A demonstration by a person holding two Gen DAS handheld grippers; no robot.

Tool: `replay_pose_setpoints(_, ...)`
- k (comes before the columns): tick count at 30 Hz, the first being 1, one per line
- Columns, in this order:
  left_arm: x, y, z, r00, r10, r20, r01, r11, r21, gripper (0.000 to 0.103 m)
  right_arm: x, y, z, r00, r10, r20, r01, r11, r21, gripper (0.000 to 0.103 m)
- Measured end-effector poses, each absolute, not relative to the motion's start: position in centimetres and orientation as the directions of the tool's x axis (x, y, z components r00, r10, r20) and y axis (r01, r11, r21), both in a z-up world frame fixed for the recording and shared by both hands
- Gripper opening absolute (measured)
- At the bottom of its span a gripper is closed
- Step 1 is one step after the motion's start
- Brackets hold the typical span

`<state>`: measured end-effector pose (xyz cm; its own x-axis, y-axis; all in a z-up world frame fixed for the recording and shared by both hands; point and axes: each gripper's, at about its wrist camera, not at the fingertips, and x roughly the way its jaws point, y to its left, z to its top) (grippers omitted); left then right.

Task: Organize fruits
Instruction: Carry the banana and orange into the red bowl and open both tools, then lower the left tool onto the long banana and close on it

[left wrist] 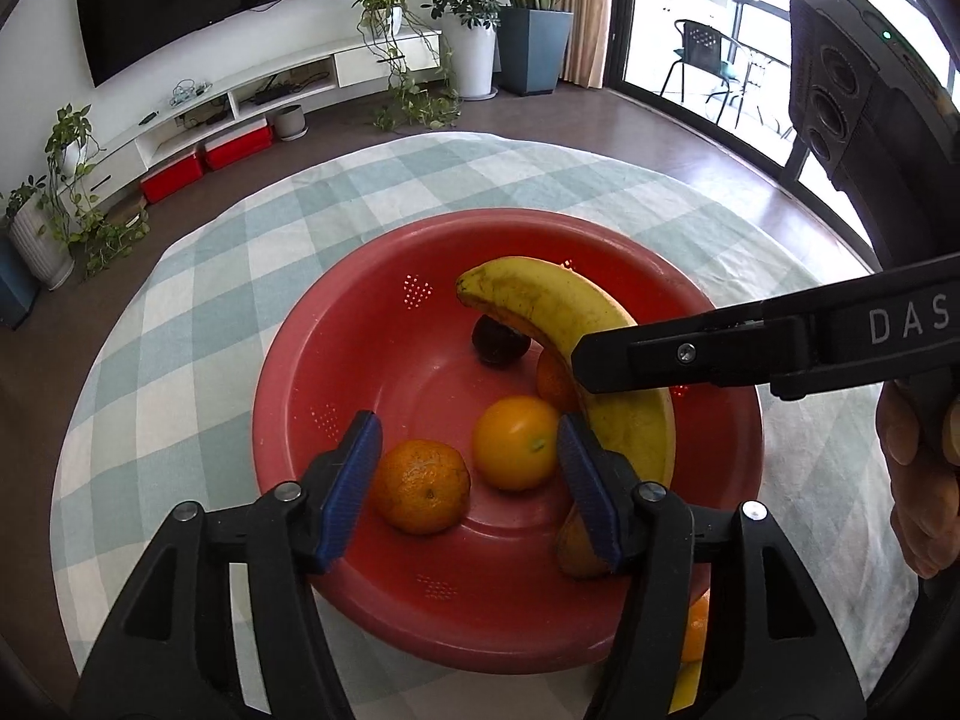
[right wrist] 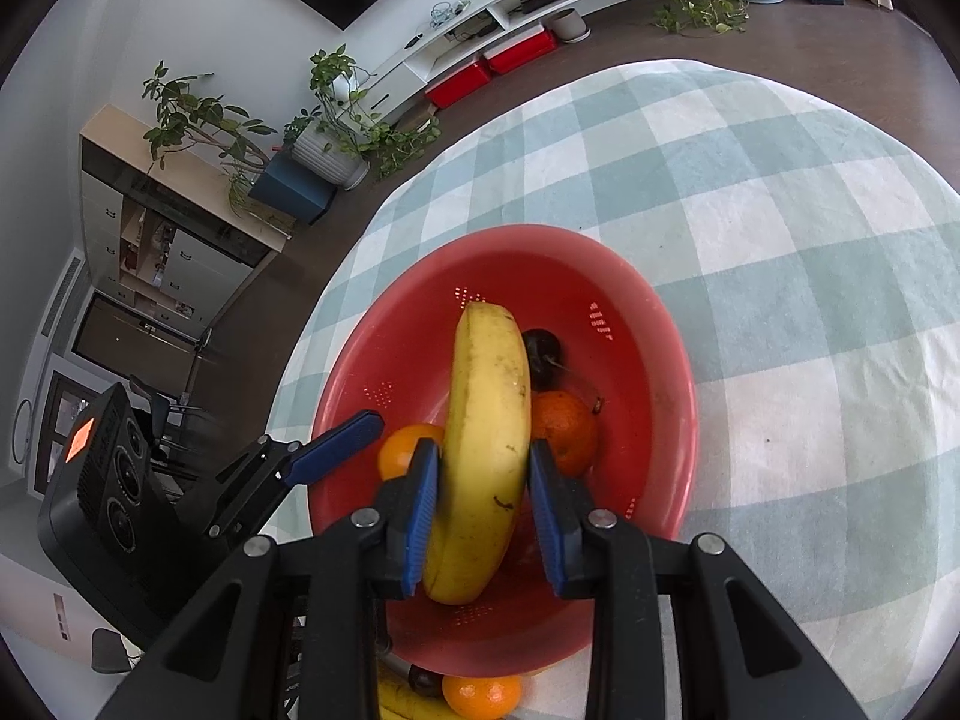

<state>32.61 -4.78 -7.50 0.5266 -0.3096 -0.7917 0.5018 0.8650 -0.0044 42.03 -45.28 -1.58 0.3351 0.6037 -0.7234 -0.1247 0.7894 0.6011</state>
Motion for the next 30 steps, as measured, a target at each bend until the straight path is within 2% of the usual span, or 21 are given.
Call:
replay_pose_setpoints(5,32.0,-4.0,-6.3,0.544,-0.328,-0.772,0.49,0.871,-0.024,0.059,42.0,-45.2,-1.6,0.335,0.594,-0.732,-0.119,0.797,0.592,0.036)
replay_pose_setpoints(7,31.3,-3.6,-5.5,0.557,-0.332,-0.761,0.486,0.874,-0.026,0.065,42.0,-45.3,-1.5,0.341,0.595,-0.728,-0.12,0.796,0.594,0.037)
replay_pose_setpoints(10,29.9,-2.8,-4.5,0.574,-0.343,-0.744,0.483,0.875,-0.031,0.066,41.8,-45.4,-1.0,0.354,0.591,-0.725,-0.122,0.798,0.591,0.037)
replay_pose_setpoints(14,27.5,-1.6,-3.8,0.594,-0.349,-0.725,0.473,0.88,-0.036,0.079,41.0,-45.3,0.4,0.375,0.58,-0.723,-0.142,0.807,0.574,0.038)
replay_pose_setpoints(16,25.7,-1.1,-3.5,0.605,-0.362,-0.71,0.479,0.877,-0.04,0.089,40.3,-45.6,1.3,0.393,0.577,-0.716,-0.149,0.808,0.569,0.048)
replay_pose_setpoints(18,23.8,-0.8,-3.3,0.616,-0.369,-0.696,0.486,0.873,-0.032,0.094,39.2,-46.1,2.3,0.418,0.57,-0.707,-0.156,0.812,0.563,0.064)
replay_pose_setpoints(22,20.1,-0.5,-3.5,0.621,-0.376,-0.688,0.508,0.861,-0.012,0.1,36.3,-47.6,4.4,0.471,0.564,-0.679,-0.172,0.813,0.556,0.075)
replay_pose_setpoints(24,18.2,-0.5,-3.8,0.616,-0.388,-0.686,0.532,0.847,-0.001,0.1,34.2,-48.4,5.1,0.494,0.569,-0.657,-0.183,0.807,0.562,0.084)
replay_pose_setpoints(30,13.1,-1.2,-5.3,0.572,-0.42,-0.704,0.624,0.78,0.041,0.103,25.8,-50.5,4.0,0.542,0.588,-0.601,-0.212,0.787,0.579,0.091)
